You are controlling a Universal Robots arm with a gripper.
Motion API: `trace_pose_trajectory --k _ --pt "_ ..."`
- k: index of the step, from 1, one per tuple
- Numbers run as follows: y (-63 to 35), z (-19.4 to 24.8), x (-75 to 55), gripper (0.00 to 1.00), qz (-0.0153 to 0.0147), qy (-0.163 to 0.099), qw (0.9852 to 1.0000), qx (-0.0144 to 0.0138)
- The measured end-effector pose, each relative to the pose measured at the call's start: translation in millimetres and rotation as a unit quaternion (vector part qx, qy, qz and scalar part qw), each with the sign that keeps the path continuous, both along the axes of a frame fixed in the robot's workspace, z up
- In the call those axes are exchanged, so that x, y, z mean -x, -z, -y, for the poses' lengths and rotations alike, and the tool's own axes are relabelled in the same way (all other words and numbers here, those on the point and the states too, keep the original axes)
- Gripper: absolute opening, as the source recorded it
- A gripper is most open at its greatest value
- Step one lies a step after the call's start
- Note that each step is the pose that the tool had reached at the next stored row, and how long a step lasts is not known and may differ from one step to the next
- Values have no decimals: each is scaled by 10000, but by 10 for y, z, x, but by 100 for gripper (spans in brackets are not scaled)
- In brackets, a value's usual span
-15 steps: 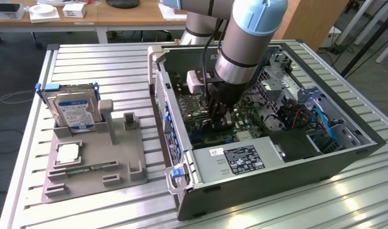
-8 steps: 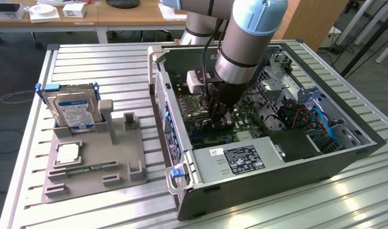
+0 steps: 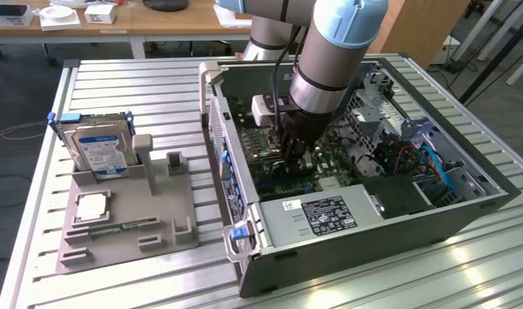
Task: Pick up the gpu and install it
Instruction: 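Insert the gpu into the slot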
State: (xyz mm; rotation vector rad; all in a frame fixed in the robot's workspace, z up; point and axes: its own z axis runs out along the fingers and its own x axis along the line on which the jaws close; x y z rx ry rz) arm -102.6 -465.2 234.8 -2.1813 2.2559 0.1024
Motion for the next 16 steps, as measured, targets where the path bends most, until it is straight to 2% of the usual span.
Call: trace_pose_trajectory --k 3,4,5,6,12,16 --pt "0 0 0 27 0 1 10000 -1" --pt "-14 0 1 35 1 1 10000 -5" --pt "-25 0 0 53 0 0 10000 -6" --pt "-102 0 0 53 0 0 10000 -6" --pt "-359 0 0 53 0 1 10000 -6" --pt "-469 0 0 53 0 0 10000 -6"
